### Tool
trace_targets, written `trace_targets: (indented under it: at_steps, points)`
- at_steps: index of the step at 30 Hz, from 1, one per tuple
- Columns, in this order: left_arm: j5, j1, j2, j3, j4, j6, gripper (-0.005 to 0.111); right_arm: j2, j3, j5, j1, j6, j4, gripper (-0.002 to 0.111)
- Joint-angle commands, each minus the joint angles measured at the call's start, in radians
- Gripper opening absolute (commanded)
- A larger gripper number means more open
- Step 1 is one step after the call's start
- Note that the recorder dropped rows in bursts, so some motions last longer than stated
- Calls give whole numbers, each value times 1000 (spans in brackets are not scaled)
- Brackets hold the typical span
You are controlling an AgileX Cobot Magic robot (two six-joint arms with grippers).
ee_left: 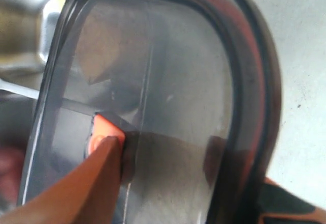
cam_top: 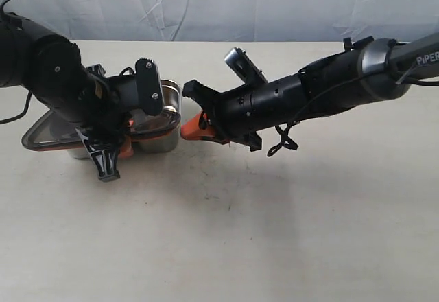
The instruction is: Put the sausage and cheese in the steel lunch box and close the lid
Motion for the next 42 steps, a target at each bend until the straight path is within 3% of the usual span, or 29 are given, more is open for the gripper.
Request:
trace_targets:
  at_steps: [1, 8, 14, 16, 19, 26, 34, 42]
  points:
    - [168, -1, 27, 35, -66, -92, 41, -39, -6, -15, -65, 23, -93, 0]
    - [159, -1, 27, 35, -58, -79, 41, -128, -6, 53, -181, 97, -220, 0]
    - [148, -1, 27, 35, -10, -63, 41, -193, -6, 64, -194, 122, -302, 0]
    - [150, -1, 27, 35, 14, -85, 31, -207, -6, 67, -194, 122, -307, 0]
    - [155, -1, 27, 35, 20, -95, 0, -221, -6, 67, -194, 122, -307, 0]
    - [154, -1, 23, 35, 55, -101, 0, -225, -6, 72, -194, 122, -316, 0]
    - [128, -1, -68, 35, 214, -281, 0, -225, -6, 62, -194, 122, -329, 0]
    - [101, -1, -126, 35, 240, -284, 0, -225, -6, 70, -194, 122, -329, 0]
